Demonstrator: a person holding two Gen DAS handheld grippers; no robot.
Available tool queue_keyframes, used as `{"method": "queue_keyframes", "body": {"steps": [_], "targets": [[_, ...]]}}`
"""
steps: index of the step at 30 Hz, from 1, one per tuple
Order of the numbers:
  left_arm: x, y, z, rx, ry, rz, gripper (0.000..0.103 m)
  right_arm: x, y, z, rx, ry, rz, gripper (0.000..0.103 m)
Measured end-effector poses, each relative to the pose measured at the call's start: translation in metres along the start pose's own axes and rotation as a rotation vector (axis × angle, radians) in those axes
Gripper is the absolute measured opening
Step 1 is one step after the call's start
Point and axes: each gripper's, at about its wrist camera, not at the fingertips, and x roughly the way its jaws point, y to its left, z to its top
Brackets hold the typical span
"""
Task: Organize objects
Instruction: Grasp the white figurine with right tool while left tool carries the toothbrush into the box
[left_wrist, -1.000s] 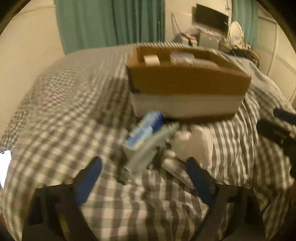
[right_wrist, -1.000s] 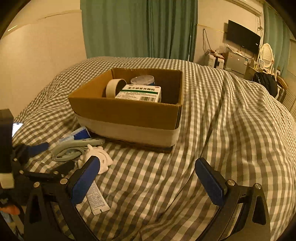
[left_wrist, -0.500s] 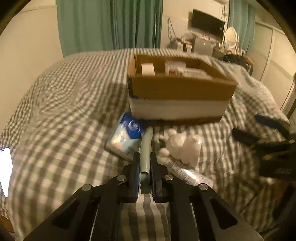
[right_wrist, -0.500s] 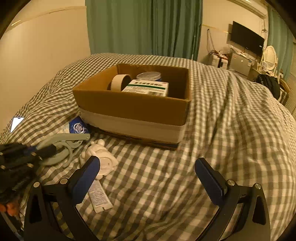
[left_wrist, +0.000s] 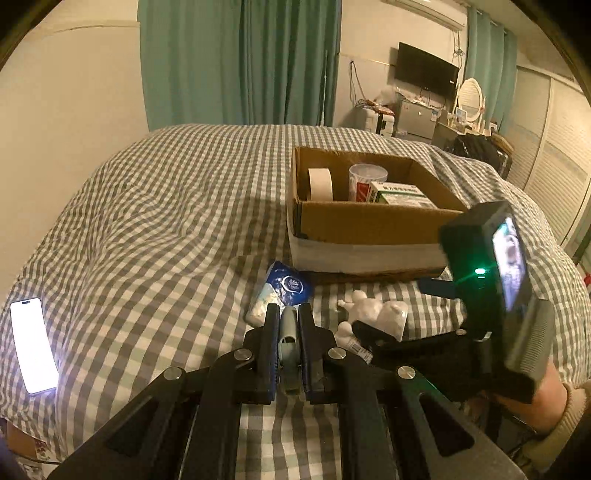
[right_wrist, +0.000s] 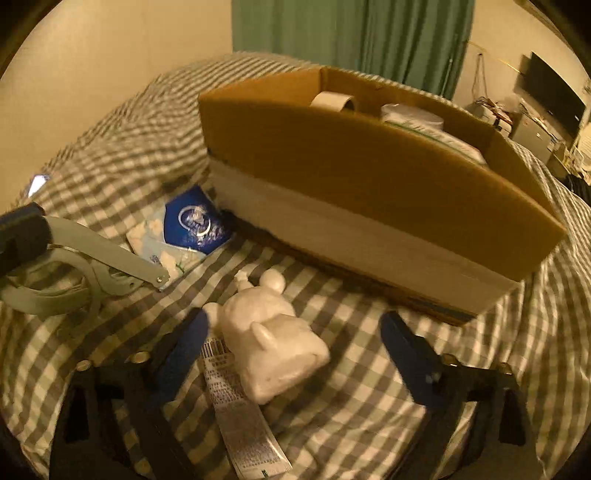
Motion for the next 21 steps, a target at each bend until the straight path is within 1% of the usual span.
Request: {"method": "queue_keyframes", "body": {"steps": [1,3,4,5,6,10,11,13,15,16,21], "targets": [[0.001,0.0,-0.001,0.0,0.003,-0.004,0.009,0.002,0.001,-0.001,-0.003,0.007,0.003,0.084],[0.002,-0.002,-0.003,0.002,0.006,-0.008,0.009,0.005,0.002,-0.004,-0.011,0.03,0.02,0.07],[0.003,-0.003,-0.005,0.003,0.008,-0.011,0.009,0.005,0.002,-0.004,-0.012,0.038,0.039,0.067],[0.004,-0.004,-0.006,0.003,0.011,-0.013,0.009,0.005,0.001,-0.005,-0.01,0.046,0.065,0.057],[0.004,-0.005,-0.006,0.003,0.013,-0.013,0.009,0.004,0.002,-0.006,-0.012,0.048,0.078,0.057],[0.003,-0.009,-0.008,0.012,0.014,-0.015,0.009,-0.009,0.003,-0.011,-0.031,0.023,0.051,0.056],[0.002,-0.009,-0.008,0.013,0.013,-0.015,0.009,-0.014,0.001,-0.013,-0.025,0.011,0.047,0.048],[0.001,-0.011,-0.007,0.017,0.009,-0.015,0.009,-0.03,-0.002,-0.014,-0.021,-0.024,0.017,0.048],[-0.001,-0.013,-0.005,0.012,0.004,-0.011,0.009,-0.044,-0.003,-0.013,-0.024,-0.06,-0.011,0.046],[-0.001,-0.015,-0.005,0.011,0.005,-0.012,0.009,-0.052,-0.005,-0.011,-0.024,-0.075,-0.017,0.044],[-0.007,-0.027,-0.001,0.026,-0.009,-0.019,0.009,-0.084,-0.014,-0.016,-0.008,-0.13,-0.028,0.044]]}}
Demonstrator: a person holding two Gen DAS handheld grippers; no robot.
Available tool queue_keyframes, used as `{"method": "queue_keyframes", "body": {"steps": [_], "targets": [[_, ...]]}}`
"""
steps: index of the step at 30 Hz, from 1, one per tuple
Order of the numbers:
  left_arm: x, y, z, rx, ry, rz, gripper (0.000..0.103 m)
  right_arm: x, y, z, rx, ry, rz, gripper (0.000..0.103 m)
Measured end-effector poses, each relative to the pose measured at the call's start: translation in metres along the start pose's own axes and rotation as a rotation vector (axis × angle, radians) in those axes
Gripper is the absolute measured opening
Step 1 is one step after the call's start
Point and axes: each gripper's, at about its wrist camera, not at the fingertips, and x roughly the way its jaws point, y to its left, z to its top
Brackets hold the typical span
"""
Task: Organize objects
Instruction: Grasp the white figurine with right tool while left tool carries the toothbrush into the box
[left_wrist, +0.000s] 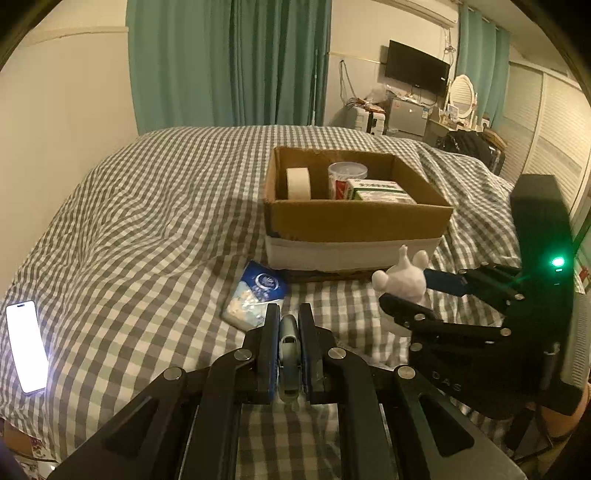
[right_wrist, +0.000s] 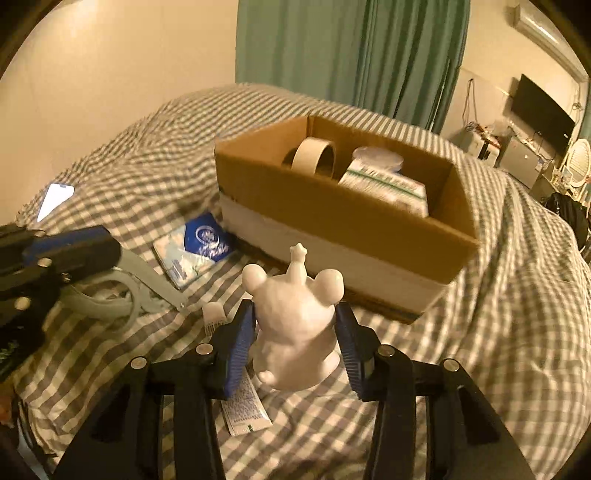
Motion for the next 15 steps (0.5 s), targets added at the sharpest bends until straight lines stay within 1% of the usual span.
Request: {"method": "queue_keyframes", "body": {"steps": [4,8,11,15], "targets": [[-0.007,-0.01,0.008,0.017,-0.017,-0.001,0.009,-0.021,-0.009,0.004,0.024,-0.051,-0.005,0.044],[-0.014,-0.02,0.023,0.032,-0.036,-0.027,0.009,-0.057,-0.027,0.021,0.038,-0.137,-0.021,0.044],[-0.019,-0.028,0.041,0.053,-0.062,-0.04,0.009,-0.074,-0.038,0.037,0.037,-0.183,-0.045,0.044],[-0.034,-0.036,0.078,0.078,-0.131,-0.053,0.009,-0.088,-0.054,0.066,0.026,-0.232,-0.07,0.044]]}}
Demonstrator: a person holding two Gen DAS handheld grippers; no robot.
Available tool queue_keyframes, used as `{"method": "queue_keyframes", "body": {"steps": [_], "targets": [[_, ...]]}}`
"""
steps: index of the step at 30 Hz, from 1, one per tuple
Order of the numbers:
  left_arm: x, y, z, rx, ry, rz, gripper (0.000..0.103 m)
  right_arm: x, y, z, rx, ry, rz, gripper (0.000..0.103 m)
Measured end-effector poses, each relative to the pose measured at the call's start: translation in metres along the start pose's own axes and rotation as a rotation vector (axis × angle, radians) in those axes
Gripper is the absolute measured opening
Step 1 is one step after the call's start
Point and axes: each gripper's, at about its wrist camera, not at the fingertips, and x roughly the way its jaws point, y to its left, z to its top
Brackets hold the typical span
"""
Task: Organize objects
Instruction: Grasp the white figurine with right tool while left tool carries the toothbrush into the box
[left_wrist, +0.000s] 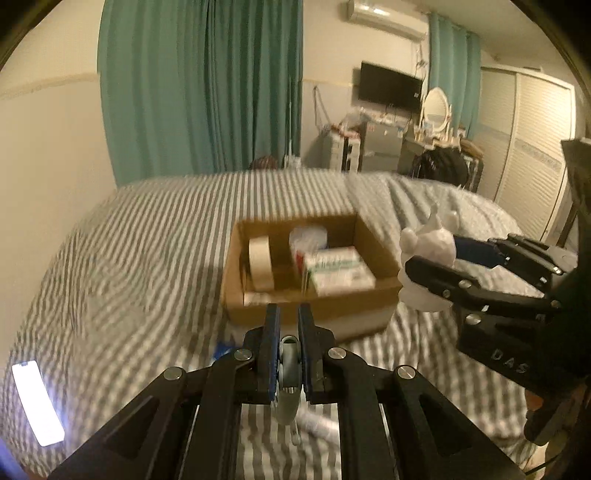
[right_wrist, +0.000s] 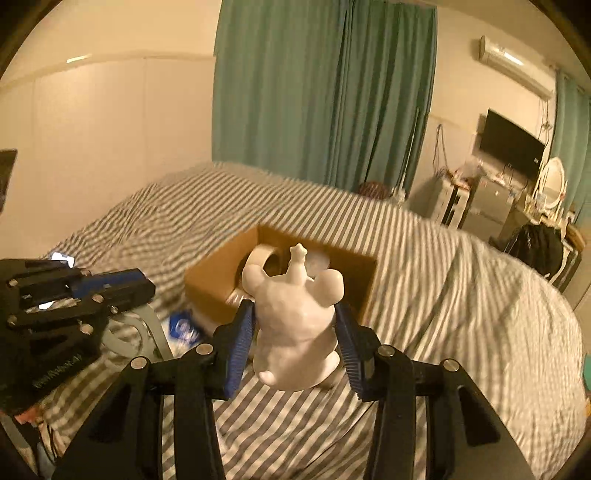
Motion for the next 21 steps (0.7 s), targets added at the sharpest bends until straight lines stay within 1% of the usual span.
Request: {"method": "queue_keyframes", "body": {"steps": [3,6,10,14,19,21], "targets": [[-0.005,-0.001,0.033,0.02,-0.057,0.003,0.009,0.004,-0.011,0.023,0.0,-0.028,-0.012,0.044],[-0.002,-0.002,0.062,0.035,-0.099,0.007,0.009,0.014,-0.024,0.044,0.007,-0.043,-0.022,0.044],[0.02,-0.006,0.091,0.068,-0.104,0.007,0.009,0.036,-0.041,0.063,0.016,-0.036,-0.031,0.044],[0.059,-0.008,0.102,0.075,-0.06,-0.006,0.009,0.074,-0.054,0.072,0.026,0.006,-0.039,0.044],[0.117,-0.005,0.089,0.06,0.05,-0.023,0.009,0.133,-0.068,0.066,0.046,0.088,-0.032,0.044],[0.134,-0.003,0.083,0.059,0.087,-0.025,0.009,0.156,-0.074,0.06,0.08,0.124,-0.015,0.044]]}}
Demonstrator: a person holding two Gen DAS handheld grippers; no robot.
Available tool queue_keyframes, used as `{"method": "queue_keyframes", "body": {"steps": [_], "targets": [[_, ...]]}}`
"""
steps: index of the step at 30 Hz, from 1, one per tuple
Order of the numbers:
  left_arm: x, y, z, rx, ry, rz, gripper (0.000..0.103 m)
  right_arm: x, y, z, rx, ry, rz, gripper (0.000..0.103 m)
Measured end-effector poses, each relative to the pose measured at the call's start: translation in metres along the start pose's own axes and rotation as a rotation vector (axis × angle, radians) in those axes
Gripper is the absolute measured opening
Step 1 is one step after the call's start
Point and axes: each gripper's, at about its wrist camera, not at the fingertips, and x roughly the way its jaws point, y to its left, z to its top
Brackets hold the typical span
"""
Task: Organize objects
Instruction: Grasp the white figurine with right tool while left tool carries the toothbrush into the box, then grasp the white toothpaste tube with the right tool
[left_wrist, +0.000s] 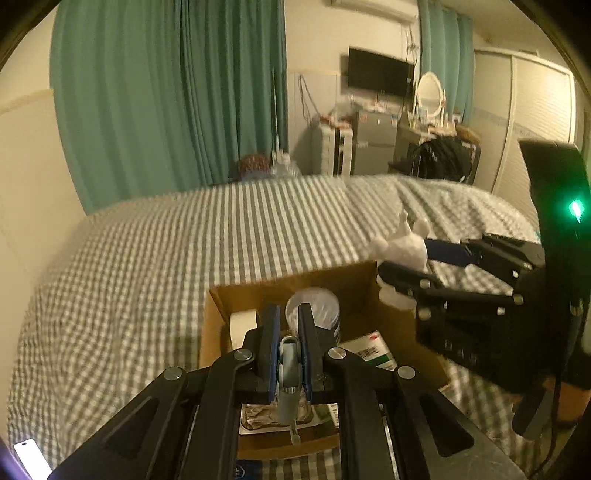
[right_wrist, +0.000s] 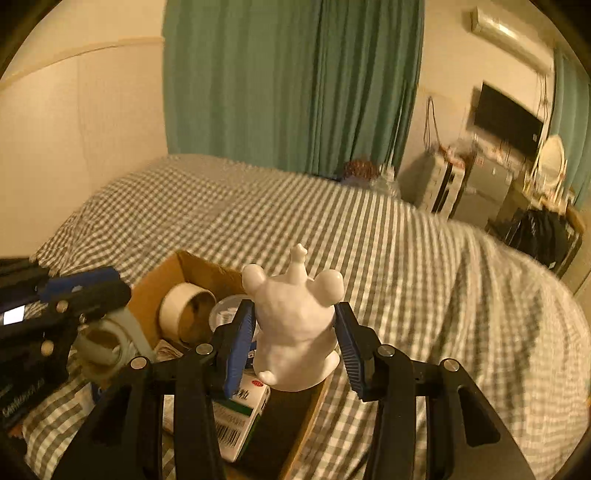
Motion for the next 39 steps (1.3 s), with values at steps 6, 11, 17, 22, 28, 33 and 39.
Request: {"method": "queue_keyframes", "body": {"steps": [6,11,17,22,28,33,39], "targets": [[0.032,0.008,-0.004,-0.024,0.053,-0.024,0.01,0.024,-0.007,-0.007,0.062,0.029,0.067,0.049],[0.023,0.009,-0.011,-0.014,0.029,0.009,0.012,-0.007,-0.003,-0.008,0.069,-0.049,0.057,0.07],[-0.006,0.018,-0.017,-0.025,-0.005,0.062,0.059,-0.053,0.001,-0.001,0.052,-0.126,0.021,0.077],[-0.047,0.034,-0.017,-0.071,-0.072,0.108,0.078,-0.096,0.007,-0.004,0.037,-0.176,0.002,0.081],[-0.088,0.044,-0.032,-0.091,-0.106,0.155,0.099,-0.152,0.016,-0.008,0.002,-0.222,-0.052,0.093],[-0.113,0.047,-0.05,-0.094,-0.116,0.184,0.103,-0.181,0.038,-0.028,-0.042,-0.245,-0.061,0.102],[-0.115,0.051,-0.093,-0.094,-0.074,0.216,0.103,-0.177,0.068,-0.069,-0.087,-0.231,-0.065,0.103]]}}
